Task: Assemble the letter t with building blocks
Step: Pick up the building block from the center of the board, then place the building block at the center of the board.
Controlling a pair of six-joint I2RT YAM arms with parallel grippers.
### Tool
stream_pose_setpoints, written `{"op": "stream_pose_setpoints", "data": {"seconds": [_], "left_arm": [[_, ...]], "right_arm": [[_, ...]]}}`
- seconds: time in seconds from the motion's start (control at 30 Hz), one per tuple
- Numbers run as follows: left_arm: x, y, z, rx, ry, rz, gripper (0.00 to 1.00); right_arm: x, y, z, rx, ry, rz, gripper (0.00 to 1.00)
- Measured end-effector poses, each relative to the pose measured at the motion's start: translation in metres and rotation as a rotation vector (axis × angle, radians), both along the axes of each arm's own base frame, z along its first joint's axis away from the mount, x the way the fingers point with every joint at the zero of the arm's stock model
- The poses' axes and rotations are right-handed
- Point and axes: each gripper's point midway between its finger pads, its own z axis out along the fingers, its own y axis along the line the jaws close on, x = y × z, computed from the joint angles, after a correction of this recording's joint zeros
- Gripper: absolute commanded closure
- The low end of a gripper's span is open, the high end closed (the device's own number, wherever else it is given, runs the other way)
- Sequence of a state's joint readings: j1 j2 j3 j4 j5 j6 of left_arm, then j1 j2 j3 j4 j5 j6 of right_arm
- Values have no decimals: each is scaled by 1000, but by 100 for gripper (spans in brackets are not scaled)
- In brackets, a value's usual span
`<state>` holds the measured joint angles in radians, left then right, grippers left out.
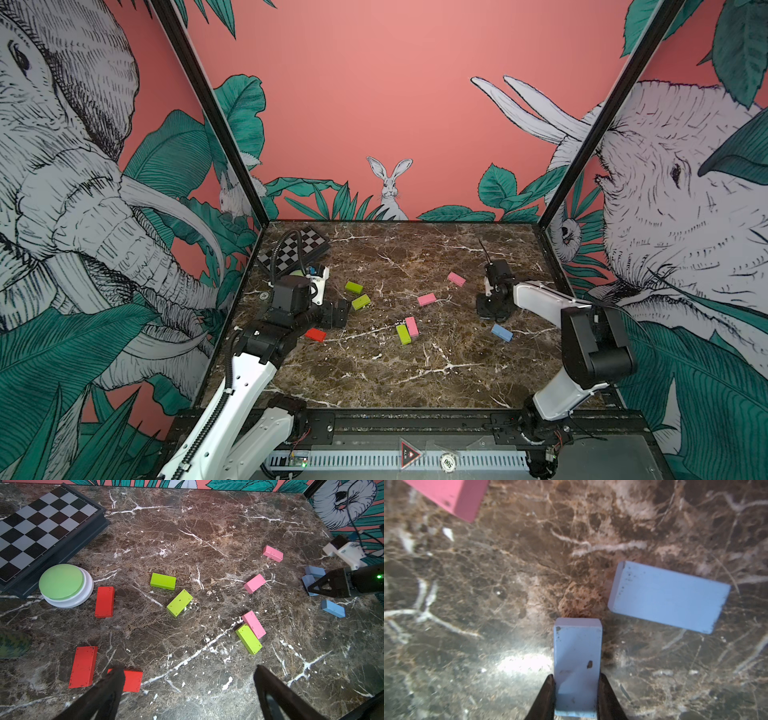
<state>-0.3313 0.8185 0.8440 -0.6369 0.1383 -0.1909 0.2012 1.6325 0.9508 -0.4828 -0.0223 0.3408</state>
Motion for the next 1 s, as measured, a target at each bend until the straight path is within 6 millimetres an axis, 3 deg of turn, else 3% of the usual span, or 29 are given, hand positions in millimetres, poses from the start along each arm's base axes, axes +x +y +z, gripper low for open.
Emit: {"op": "stream_pose_setpoints", "data": {"seconds": [0.2,0.57,0.8,1.0], "left_arm": [[0,0,0,1,-1,1,1],[0,1,1,3,-4,4,1],[0,1,2,1,-8,5,1],[0,1,2,0,-9,5,1]], "right_arm": [[-1,22,27,44,-71,33,78],[-12,88,41,96,-82,130,77],[-9,110,35,89,-64,154,77],[-8,108,18,44,-25,150,76]]}}
